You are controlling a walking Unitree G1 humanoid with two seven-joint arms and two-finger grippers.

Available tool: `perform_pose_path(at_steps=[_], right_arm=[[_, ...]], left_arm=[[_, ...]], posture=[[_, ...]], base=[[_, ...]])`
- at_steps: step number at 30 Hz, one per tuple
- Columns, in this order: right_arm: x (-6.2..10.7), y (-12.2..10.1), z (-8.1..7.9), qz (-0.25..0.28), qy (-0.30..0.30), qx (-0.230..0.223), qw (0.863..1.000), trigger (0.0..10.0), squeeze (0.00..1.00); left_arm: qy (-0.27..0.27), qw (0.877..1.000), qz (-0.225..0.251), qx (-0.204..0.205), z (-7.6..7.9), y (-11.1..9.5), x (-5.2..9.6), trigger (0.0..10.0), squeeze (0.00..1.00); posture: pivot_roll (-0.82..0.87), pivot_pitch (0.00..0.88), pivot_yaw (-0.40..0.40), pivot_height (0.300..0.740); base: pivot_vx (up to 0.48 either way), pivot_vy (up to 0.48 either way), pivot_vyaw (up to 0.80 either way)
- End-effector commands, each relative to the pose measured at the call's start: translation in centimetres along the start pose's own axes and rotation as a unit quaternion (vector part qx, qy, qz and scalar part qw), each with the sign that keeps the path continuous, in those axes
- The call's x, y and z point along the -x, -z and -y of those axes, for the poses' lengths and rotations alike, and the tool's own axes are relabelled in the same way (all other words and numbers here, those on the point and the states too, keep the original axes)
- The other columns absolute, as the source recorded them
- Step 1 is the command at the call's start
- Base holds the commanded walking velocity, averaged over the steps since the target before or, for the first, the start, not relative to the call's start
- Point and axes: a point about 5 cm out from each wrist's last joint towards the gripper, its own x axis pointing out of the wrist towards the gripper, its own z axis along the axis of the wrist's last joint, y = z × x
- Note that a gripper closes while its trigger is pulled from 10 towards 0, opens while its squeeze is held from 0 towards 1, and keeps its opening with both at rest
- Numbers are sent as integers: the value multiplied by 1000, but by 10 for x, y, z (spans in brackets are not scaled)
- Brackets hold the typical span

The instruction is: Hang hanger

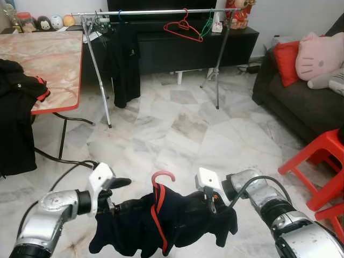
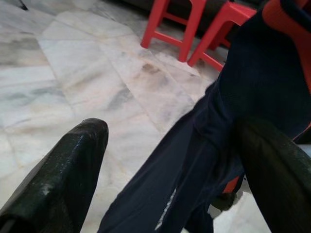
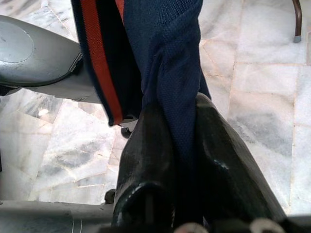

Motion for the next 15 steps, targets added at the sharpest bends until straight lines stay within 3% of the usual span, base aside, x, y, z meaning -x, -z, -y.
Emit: perform_pose_path(at_steps=[1, 2, 3, 15], right_arm=[[1, -8, 1, 12, -3, 23, 1000, 0, 0], [1, -8, 1, 12, -3, 23, 1000, 0, 0], [1, -8, 1, 12, -5, 24, 1000, 0, 0], [-15, -17, 0, 12, -16, 38, 999, 0, 0]], left_arm=[[18, 1000, 4, -13, 2, -6, -5, 10000, 757], [20, 1000, 5, -12, 2, -6, -5, 10000, 757], [25, 1000, 7, -14, 3, -8, -6, 10000, 0], [88, 996, 13, -23, 16, -15, -19, 10000, 0]], posture=[[74, 0, -79, 740], [74, 0, -79, 740], [74, 0, -81, 740], [74, 0, -81, 740]], base=[[0, 0, 0], [0, 0, 0], [0, 0, 0], [0, 0, 0]])
